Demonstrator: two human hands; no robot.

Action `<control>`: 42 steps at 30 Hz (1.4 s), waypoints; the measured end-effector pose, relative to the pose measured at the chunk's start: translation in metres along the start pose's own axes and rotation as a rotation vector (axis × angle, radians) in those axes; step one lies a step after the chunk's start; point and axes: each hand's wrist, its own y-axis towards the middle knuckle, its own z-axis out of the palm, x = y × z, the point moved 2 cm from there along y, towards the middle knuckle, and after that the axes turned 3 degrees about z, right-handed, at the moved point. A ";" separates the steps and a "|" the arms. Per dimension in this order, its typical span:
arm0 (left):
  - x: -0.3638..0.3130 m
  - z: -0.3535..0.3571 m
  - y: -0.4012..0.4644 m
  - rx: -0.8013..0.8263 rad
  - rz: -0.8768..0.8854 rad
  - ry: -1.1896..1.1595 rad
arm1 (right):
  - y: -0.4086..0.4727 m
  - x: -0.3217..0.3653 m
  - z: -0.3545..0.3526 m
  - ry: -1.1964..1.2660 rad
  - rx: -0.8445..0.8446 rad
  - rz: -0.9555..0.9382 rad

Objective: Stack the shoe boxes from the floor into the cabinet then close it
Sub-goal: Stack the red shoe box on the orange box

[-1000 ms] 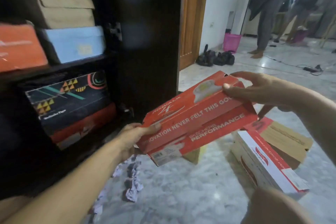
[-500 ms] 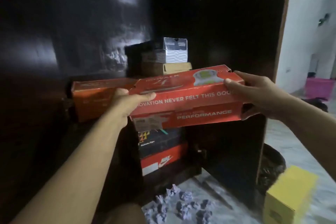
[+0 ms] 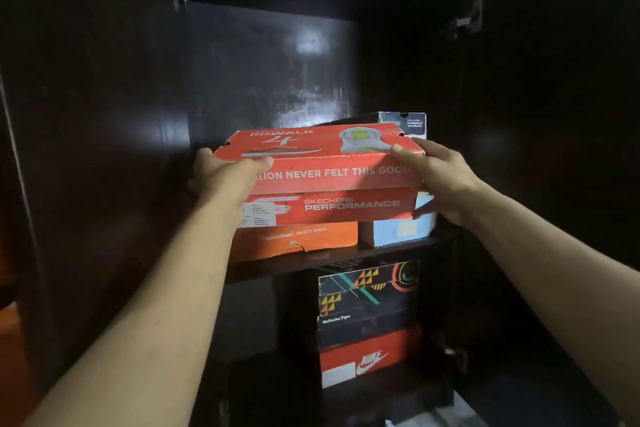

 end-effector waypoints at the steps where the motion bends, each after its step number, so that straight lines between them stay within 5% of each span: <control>1: 0.003 0.002 0.007 -0.046 0.010 0.035 | 0.008 0.000 0.007 0.013 -0.002 0.006; 9: 0.016 0.023 0.046 -0.180 0.160 0.227 | 0.084 -0.007 0.051 0.112 -0.060 0.025; 30: 0.075 0.029 0.130 0.001 0.271 0.411 | 0.191 -0.074 0.122 -0.180 -0.145 -0.089; 36: 0.073 0.034 0.119 0.003 0.258 0.440 | 0.206 -0.096 0.117 -0.283 -0.007 -0.044; 42: 0.062 0.061 0.063 -0.112 0.492 0.631 | 0.144 -0.070 0.078 -0.312 0.073 -0.084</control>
